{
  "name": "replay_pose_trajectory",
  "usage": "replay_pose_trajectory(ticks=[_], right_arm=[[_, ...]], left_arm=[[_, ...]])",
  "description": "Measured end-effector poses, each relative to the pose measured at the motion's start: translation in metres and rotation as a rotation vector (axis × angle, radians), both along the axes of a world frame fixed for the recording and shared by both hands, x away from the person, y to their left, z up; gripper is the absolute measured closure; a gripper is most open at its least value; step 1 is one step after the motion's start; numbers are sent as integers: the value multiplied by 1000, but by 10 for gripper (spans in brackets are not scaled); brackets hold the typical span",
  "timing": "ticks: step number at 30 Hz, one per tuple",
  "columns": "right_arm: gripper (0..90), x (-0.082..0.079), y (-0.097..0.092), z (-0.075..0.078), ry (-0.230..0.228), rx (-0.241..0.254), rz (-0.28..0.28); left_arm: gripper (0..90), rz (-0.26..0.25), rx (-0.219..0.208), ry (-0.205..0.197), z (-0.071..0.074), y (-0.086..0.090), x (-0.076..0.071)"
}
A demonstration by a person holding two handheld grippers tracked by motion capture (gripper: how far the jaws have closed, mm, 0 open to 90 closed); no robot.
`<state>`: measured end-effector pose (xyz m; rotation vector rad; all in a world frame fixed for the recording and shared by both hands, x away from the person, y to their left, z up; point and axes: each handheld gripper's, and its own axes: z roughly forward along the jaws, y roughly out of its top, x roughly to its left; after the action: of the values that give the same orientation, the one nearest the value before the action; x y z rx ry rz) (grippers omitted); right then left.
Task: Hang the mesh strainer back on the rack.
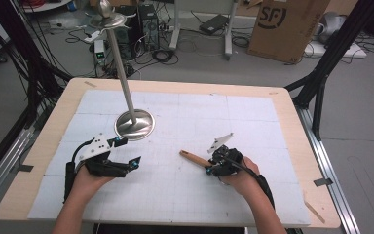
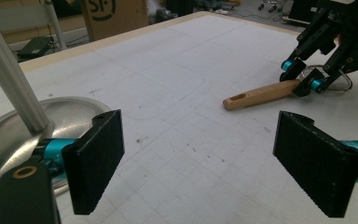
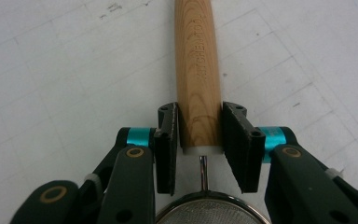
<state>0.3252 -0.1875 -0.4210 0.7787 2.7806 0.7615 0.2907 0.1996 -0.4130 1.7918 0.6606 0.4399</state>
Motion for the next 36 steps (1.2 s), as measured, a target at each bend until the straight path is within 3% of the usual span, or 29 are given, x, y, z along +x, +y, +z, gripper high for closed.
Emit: replay_pose_trajectory(ticks=[9, 22, 36], right_arm=[[637, 9, 11, 3, 55, -68, 13], [659, 10, 10, 4, 91, -72, 9], [680, 8, 13, 5, 72, -107, 14]], left_arm=[[169, -9, -3, 11, 0, -1, 0], [169, -16, 0, 18, -1, -3, 0], [169, -19, -1, 24, -2, -4, -1]])
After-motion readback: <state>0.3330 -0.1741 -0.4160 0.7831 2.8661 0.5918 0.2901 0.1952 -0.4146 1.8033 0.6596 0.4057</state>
